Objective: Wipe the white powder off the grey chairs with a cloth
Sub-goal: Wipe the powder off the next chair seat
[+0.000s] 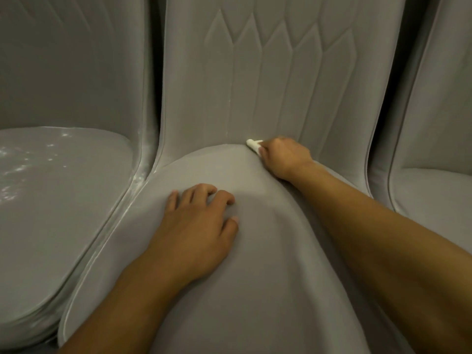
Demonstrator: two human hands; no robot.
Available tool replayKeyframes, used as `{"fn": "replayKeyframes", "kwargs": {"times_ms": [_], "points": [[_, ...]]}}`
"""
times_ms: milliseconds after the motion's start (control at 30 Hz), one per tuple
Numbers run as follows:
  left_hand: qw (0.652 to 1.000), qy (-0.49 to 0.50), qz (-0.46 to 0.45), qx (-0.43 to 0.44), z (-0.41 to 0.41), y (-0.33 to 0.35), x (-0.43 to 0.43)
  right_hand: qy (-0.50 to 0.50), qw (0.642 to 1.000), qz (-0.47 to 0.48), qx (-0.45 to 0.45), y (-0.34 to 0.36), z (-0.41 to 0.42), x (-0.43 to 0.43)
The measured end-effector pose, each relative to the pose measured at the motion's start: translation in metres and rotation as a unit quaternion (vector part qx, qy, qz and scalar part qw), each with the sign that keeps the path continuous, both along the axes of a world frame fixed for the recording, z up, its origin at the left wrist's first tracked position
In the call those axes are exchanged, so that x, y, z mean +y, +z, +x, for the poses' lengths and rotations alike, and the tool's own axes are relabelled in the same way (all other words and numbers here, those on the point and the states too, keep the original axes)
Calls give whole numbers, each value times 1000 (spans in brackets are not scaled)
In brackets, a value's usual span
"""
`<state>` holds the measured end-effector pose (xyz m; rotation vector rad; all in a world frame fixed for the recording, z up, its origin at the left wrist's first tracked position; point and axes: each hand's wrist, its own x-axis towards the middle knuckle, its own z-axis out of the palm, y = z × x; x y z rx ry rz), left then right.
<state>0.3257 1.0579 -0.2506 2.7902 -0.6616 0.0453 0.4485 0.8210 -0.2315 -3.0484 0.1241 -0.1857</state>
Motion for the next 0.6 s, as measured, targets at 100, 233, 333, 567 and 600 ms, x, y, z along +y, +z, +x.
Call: {"fn": "replayKeyframes", "kwargs": {"times_ms": [100,233,333,567,600], "points": [[1000,-3,-2,4,0,0,1,-78,995,-43,33,8,-15,-16],[1000,-6,6,0,-1,-1,2,-112,990,-87,15,6,-62,-44],[1000,-5,11,-9,-2,-2,-1,-95,986,-136,5,12,-83,-50],[1000,-7,7,-26,0,-5,0,31,999,-33,-29,1,-36,-14],[1000,-9,5,-25,0,-4,1,5,1000,-25,-15,2,-29,-17]]}}
